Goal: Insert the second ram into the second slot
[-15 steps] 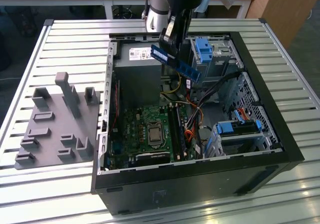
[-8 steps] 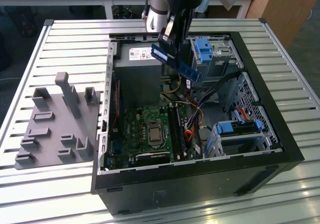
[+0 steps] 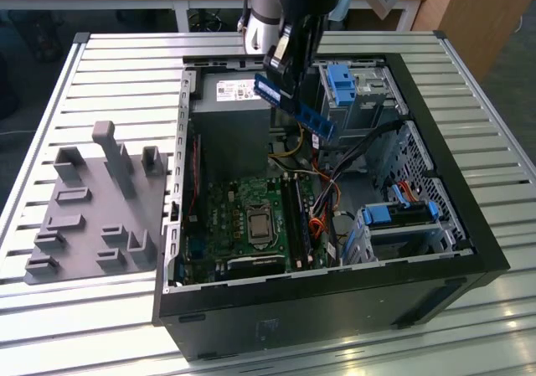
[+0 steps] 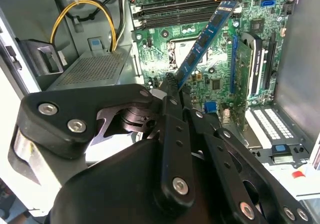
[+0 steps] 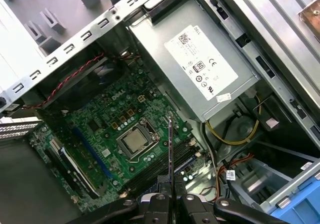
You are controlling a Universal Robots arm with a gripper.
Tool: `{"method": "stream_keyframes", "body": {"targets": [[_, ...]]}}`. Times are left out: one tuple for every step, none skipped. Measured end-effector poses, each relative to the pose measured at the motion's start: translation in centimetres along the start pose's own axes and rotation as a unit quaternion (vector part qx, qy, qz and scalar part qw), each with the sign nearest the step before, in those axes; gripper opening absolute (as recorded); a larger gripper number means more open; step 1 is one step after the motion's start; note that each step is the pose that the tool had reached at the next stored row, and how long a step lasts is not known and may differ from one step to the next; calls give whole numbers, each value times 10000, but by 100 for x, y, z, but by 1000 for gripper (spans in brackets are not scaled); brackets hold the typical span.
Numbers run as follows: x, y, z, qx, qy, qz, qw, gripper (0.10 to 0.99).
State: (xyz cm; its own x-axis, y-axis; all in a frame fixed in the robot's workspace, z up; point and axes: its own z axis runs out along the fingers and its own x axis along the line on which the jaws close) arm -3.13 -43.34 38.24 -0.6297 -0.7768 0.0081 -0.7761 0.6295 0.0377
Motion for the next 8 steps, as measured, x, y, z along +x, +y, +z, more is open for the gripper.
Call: {"method": "stream_keyframes", "body": {"targets": [[0, 0, 0, 0, 0, 32, 10000, 137], [0, 0, 0, 0, -1, 71, 10000, 137], [0, 0, 1, 1, -2, 115, 9999, 137], [0, 0, 1, 1, -3, 157, 9999, 137], [0, 0, 1, 1, -5, 199, 9998, 137], [0, 0, 1, 0, -6, 241, 9997, 137], [0, 0, 1, 0, -7, 282, 9996, 137], [0, 0, 2, 0, -9, 320, 9995, 137]]}}
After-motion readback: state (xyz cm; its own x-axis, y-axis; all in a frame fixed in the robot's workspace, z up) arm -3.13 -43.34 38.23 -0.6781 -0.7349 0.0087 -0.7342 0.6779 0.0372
